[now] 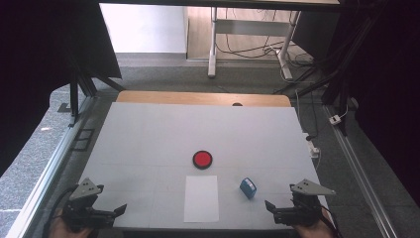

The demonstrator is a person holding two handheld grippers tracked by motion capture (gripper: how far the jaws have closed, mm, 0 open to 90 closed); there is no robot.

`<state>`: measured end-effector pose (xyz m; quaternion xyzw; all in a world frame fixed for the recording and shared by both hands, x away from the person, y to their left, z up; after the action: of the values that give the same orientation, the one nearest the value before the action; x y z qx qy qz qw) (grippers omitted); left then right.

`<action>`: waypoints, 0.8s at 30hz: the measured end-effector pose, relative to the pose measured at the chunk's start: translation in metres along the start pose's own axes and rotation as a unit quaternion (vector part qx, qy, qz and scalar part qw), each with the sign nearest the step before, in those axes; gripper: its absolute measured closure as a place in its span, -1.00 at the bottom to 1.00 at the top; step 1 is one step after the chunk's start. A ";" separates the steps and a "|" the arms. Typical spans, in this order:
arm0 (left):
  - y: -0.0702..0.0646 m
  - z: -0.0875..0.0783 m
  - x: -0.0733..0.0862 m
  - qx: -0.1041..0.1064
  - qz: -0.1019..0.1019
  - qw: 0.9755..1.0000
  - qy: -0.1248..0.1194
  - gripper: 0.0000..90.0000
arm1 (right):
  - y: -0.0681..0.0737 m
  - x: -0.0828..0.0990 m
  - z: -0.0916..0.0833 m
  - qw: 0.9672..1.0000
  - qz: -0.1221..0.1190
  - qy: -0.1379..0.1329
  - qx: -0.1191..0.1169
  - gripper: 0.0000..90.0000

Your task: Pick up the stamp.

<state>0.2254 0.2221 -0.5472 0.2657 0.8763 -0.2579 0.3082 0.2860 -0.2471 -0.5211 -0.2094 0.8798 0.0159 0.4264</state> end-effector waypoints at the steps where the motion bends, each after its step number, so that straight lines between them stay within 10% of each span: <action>1: 0.000 0.000 0.000 0.000 0.000 1.000 0.000 -0.99 | 0.000 0.000 0.000 1.000 0.001 0.000 -0.004 -1.00; 24: -0.001 0.001 0.001 -0.001 0.004 1.000 0.007 -1.00 | 0.008 0.001 0.000 0.999 -0.012 0.011 -0.043 -1.00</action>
<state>0.2245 0.2213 -0.5487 0.2706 0.8775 -0.2539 0.3038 0.2826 -0.2400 -0.5231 -0.2386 0.8805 0.0461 0.4071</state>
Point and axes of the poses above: each handheld gripper's, and its own axes: z roughly forward along the jaws, x roughly out of its underside, y roughly to its left, the point moved 10 cm from there along z, roughly forward along the jaws, and after that the axes turned 15 degrees about x, right-handed, at the moved point
